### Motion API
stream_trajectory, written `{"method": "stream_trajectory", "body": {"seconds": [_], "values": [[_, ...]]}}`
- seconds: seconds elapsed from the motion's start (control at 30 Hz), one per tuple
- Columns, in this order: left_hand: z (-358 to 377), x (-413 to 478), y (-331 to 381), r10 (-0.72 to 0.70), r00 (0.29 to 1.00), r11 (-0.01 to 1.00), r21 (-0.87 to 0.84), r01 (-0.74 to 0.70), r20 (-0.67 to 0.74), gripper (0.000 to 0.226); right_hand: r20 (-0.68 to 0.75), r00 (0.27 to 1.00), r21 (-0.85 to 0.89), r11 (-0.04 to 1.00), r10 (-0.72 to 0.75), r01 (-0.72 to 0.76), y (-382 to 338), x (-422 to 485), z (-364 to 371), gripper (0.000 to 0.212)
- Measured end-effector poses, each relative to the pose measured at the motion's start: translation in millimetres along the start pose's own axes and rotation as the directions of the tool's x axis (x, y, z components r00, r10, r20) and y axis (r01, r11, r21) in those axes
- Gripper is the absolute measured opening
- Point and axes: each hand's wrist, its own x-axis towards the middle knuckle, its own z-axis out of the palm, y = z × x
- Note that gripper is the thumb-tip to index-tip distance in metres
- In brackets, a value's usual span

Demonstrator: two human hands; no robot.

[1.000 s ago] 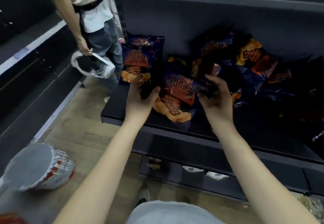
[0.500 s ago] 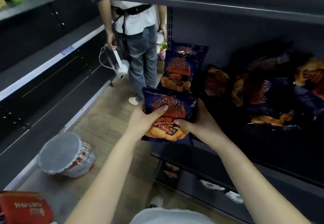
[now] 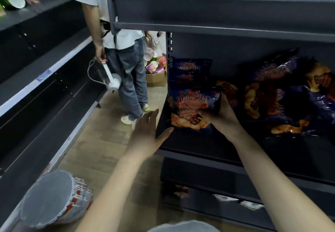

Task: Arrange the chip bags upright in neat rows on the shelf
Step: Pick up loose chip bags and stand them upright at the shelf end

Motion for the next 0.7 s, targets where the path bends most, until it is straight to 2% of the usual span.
{"method": "stream_trajectory", "body": {"seconds": [0.07,0.23,0.43,0.6,0.7], "values": [[11.4,-0.3,-6.1,0.020,0.997,0.997,0.074,-0.025,0.076,0.082,-0.041,0.999,-0.017,0.999,0.027,-0.027,9.1,2.0,4.7,0.069],[32.4,-4.4,-13.4,0.045,0.984,0.992,0.107,-0.064,0.171,0.081,-0.169,0.983,-0.039,0.997,0.066,-0.073,25.9,0.7,21.4,0.071],[34.8,-9.6,-20.1,0.099,0.981,0.995,-0.016,-0.098,0.168,0.085,-0.218,0.974,-0.078,0.994,0.061,-0.080,27.5,9.0,45.8,0.072],[34.4,-11.2,-24.0,0.106,0.977,0.993,-0.067,-0.095,0.184,0.089,-0.283,0.959,-0.267,0.960,0.010,-0.089,30.6,13.6,51.3,0.083],[33.5,-10.0,-24.4,0.116,0.974,0.989,-0.109,-0.096,0.195,0.088,-0.326,0.945,-0.314,0.940,0.026,-0.135,33.0,12.2,50.0,0.088]]}}
